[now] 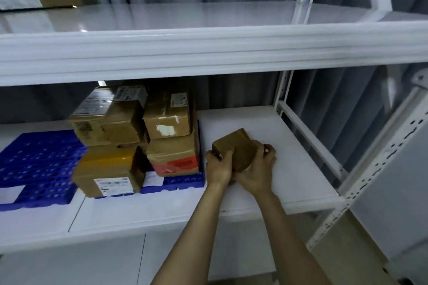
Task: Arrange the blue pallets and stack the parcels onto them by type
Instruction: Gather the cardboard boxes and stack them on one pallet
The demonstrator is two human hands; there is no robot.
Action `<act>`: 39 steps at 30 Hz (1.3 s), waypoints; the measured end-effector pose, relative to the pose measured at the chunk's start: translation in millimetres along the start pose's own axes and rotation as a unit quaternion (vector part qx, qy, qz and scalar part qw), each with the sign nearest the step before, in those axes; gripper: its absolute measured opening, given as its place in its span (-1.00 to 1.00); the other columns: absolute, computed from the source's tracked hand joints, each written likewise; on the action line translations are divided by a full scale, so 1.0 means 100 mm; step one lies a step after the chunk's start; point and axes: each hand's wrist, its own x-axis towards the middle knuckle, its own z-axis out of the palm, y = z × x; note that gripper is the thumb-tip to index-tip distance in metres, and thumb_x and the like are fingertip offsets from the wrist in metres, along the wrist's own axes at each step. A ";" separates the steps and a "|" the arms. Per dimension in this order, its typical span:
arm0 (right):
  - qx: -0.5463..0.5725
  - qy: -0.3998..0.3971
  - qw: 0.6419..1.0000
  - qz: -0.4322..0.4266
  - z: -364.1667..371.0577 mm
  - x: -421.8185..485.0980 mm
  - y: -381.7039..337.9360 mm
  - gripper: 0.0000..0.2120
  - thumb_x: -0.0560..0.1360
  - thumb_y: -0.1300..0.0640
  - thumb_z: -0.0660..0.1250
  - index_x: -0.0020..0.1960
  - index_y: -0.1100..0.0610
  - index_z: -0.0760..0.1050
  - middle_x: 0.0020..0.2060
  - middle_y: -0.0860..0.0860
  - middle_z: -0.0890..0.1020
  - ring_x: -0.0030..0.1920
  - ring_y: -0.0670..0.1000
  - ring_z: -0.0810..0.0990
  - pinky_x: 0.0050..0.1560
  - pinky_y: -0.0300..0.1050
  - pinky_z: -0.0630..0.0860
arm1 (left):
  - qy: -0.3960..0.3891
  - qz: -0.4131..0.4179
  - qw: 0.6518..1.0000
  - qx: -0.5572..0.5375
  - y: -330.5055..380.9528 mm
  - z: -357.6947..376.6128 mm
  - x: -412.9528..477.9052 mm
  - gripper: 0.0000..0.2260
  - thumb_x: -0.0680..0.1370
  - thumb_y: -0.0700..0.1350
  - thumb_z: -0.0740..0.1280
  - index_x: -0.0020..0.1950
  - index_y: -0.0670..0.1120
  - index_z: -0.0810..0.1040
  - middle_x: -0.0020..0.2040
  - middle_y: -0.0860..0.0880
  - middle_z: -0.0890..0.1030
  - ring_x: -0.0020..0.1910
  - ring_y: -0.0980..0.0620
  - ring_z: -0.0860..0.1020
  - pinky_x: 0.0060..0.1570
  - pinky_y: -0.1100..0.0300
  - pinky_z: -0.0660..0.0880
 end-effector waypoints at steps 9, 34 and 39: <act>0.032 0.154 0.984 -0.082 -0.20 -1.13 -0.60 -0.04 0.05 -0.14 0.59 0.36 0.08 0.30 0.32 0.06 0.23 0.27 0.04 0.27 0.21 0.10 0.46 | -0.089 0.076 0.993 -0.002 -0.21 -0.81 -0.61 -0.42 0.51 -0.04 0.40 0.46 -0.02 0.22 0.29 0.02 0.48 0.28 0.01 0.47 0.32 0.02 0.42; 0.336 -0.027 0.941 0.017 0.69 -2.48 -1.97 -0.19 0.31 0.19 0.57 0.43 -0.03 0.23 0.12 -0.27 0.46 0.02 -0.22 0.56 -0.14 -0.39 0.57 | -0.043 0.096 0.989 -0.105 -0.58 -3.35 -1.29 -0.29 0.44 -0.04 0.44 0.49 0.17 0.15 0.41 0.02 0.37 0.24 -0.06 0.49 -0.05 0.16 0.60; 0.280 -0.036 0.958 -0.042 0.76 -2.55 -2.07 -0.07 0.23 0.09 0.64 0.42 -0.11 0.17 0.28 -0.23 0.39 0.21 -0.23 0.47 0.16 -0.37 0.46 | 0.000 0.135 0.989 -0.065 -0.47 -3.43 -1.38 -0.37 0.38 0.14 0.36 0.42 0.17 0.23 0.28 0.13 0.40 0.24 0.04 0.45 0.16 0.03 0.50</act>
